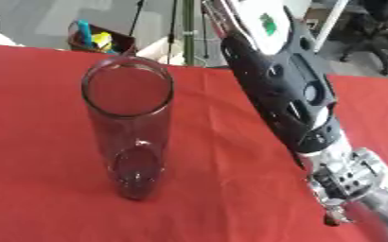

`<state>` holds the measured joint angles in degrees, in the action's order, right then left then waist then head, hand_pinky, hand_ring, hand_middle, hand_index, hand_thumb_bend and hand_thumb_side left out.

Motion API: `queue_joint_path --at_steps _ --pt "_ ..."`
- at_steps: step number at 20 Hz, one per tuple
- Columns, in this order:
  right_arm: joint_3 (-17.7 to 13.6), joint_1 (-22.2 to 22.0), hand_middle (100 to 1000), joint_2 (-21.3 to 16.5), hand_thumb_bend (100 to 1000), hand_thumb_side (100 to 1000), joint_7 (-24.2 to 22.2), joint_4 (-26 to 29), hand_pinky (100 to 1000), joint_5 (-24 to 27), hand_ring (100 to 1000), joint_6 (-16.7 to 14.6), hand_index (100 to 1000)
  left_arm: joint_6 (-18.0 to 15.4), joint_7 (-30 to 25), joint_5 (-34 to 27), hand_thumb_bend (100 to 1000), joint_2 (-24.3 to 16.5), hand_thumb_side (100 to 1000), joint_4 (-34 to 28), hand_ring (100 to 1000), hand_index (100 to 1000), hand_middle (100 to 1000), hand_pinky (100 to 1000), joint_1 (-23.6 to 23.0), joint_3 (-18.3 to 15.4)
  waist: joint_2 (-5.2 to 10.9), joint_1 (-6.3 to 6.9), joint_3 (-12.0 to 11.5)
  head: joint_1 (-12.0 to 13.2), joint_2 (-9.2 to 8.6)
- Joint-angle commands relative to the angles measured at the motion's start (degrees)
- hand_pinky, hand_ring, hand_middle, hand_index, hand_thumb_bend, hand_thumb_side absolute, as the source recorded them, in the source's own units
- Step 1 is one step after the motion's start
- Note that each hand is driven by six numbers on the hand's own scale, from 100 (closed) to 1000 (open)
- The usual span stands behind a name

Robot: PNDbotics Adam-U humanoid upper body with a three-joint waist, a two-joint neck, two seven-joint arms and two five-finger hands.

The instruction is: Arrange flowers into the vase.

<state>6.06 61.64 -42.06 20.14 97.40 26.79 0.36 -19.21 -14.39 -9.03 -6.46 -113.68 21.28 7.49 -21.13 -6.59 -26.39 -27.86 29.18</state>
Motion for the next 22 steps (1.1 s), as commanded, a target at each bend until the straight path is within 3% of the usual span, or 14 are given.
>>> queue_joint_path --at_steps 1,10,11,12,22 --pt "-0.2 1.6 100 -0.9 100 560 0.7 1.4 100 -0.8 245 -0.1 100 0.4 -0.3 -0.4 100 -0.2 949 -0.9 445 755 661 507 0.6 0.5 1.7 0.15 0.0 -0.5 0.2" --pt "0.3 2.2 100 -0.9 100 556 1.6 1.7 100 -0.4 250 2.2 100 1.7 -0.5 -1.3 100 -0.4 947 -0.9 449 757 662 507 0.7 0.6 3.53 -0.48 0.1 -1.1 1.08" --pt "0.3 2.2 100 -0.8 100 483 1.7 1.7 100 0.1 252 2.7 100 1.8 -0.5 -1.4 100 -0.3 960 -0.9 449 757 662 507 0.7 0.6 3.64 -0.5 0.0 -1.2 1.22" --pt "0.3 2.3 100 -0.6 100 552 1.7 1.7 100 0.6 252 3.2 100 1.9 -0.5 -1.6 100 -0.3 948 -0.9 449 757 662 507 0.7 0.6 3.73 -0.53 -0.2 -1.3 1.29" --pt "0.1 2.6 100 0.5 100 539 3.0 2.6 100 3.4 244 6.6 100 2.9 -0.9 -2.4 100 0.1 950 -0.9 449 756 662 506 1.0 0.8 4.28 -0.7 -1.0 -1.6 1.65"
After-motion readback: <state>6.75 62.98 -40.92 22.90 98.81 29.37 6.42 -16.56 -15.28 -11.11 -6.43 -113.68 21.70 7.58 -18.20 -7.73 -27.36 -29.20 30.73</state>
